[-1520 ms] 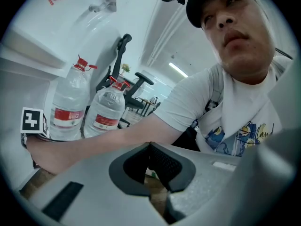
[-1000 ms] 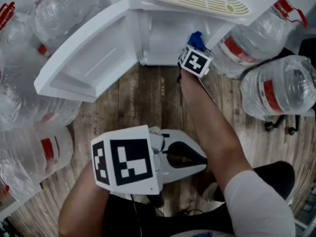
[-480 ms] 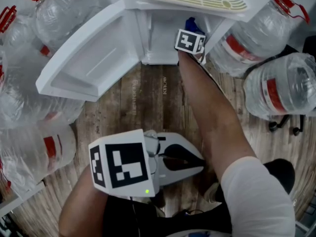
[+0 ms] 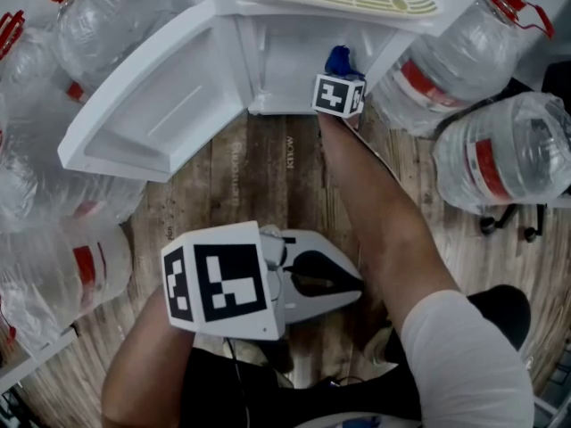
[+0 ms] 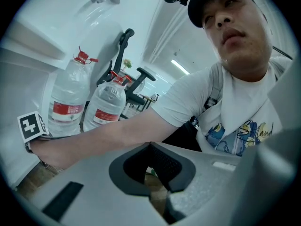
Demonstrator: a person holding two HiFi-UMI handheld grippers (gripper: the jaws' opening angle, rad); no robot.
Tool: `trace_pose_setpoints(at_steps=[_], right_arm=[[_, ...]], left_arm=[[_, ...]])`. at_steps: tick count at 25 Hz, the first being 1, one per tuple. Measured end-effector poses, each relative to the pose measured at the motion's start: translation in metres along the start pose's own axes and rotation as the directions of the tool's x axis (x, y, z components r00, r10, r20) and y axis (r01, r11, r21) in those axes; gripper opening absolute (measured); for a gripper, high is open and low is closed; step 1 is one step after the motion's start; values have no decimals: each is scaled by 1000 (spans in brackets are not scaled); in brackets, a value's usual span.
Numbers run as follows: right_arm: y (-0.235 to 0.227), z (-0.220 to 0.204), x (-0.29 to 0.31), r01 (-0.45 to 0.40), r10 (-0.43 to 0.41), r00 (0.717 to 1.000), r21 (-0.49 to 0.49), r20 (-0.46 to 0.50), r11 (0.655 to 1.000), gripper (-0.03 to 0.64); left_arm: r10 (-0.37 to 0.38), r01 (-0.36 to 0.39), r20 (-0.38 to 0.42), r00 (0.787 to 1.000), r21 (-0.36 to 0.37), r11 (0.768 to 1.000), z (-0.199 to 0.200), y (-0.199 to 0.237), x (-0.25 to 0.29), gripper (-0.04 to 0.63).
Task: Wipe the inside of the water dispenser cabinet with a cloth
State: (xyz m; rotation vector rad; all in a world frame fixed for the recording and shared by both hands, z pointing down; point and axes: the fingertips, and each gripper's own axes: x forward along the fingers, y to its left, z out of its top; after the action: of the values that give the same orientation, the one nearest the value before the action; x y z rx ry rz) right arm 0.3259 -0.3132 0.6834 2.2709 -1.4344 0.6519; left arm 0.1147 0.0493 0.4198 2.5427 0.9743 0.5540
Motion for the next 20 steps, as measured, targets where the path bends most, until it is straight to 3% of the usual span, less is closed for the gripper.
trace_pose_setpoints(at_steps=[20], right_arm=[[-33,-35,-42,-66,67,998,-129,9,989,93]], left_arm=[[-55,55,-6,998,21,998,4,4,16,3]])
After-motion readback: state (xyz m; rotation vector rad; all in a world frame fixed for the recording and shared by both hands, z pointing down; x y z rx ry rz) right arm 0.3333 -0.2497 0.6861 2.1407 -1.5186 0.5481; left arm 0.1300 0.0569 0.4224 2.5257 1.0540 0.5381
